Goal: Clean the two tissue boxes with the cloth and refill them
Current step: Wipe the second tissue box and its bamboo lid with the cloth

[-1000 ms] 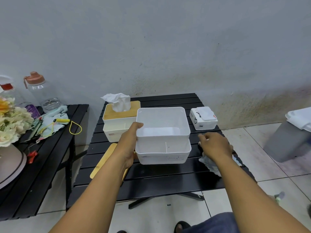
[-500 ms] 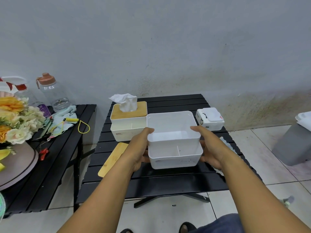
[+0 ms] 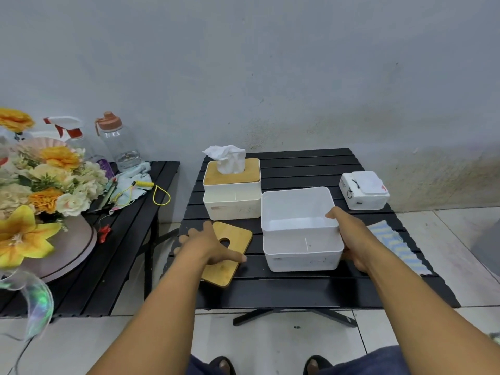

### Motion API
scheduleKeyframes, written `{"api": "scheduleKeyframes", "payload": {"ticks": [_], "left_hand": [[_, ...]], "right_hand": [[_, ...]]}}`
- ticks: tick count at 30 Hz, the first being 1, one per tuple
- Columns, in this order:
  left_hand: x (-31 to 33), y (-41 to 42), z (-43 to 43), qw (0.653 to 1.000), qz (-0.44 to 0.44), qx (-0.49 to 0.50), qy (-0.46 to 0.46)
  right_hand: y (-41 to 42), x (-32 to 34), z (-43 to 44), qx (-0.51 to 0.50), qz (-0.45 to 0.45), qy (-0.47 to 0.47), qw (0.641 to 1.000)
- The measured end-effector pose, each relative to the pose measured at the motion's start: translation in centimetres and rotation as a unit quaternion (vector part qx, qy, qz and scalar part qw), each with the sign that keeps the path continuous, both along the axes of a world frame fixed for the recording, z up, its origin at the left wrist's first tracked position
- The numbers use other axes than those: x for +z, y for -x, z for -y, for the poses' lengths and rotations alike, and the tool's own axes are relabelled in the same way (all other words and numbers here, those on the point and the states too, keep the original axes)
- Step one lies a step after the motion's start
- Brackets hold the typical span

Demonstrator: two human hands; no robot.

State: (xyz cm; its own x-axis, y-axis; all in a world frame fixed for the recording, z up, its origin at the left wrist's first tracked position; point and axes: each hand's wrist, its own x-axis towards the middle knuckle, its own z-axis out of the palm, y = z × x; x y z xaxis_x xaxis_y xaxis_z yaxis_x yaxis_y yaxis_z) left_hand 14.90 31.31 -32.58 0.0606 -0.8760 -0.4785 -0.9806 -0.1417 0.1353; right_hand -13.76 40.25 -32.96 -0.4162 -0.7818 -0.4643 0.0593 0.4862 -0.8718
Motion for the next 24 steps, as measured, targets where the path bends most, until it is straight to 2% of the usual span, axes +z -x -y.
{"api": "scheduleKeyframes", "payload": {"ticks": [7, 11, 14, 16, 19, 22, 24], "left_hand": [[-1.3, 1.1, -0.4, 1.0, 0.024, -0.011, -0.004], [-1.4, 0.9, -0.7, 1.0, 0.011, -0.002, 0.012], [-1.0, 0.1, -0.4, 1.0, -0.009, 0.021, 0.005], [0.0, -1.0, 0.2, 0.996, -0.069, 0.046, -0.01], [2.2, -2.4, 0.3, 0.966, -0.243, 0.09, -0.016], [4.2, -3.3, -0.1, 0.91, -0.391, 0.132, -0.041], [5.3, -3.7, -0.5, 0.846, -0.503, 0.161, -0.078]], "right_hand": [[-0.7, 0.0, 0.3, -0.02, -0.012, -0.004, 1.0], [-1.0, 0.6, 0.0, -0.026, -0.001, 0.006, 1.0], [-0.3, 1.2, -1.1, -0.028, -0.037, 0.024, 0.999], [0.8, 1.7, -2.1, -0.05, -0.156, 0.035, 0.986], [3.2, 2.4, -3.5, -0.111, -0.33, 0.008, 0.937], [4.3, 1.3, -4.2, -0.07, -0.372, -0.107, 0.919], [4.4, -0.2, -4.1, 0.01, -0.362, -0.189, 0.913]]}}
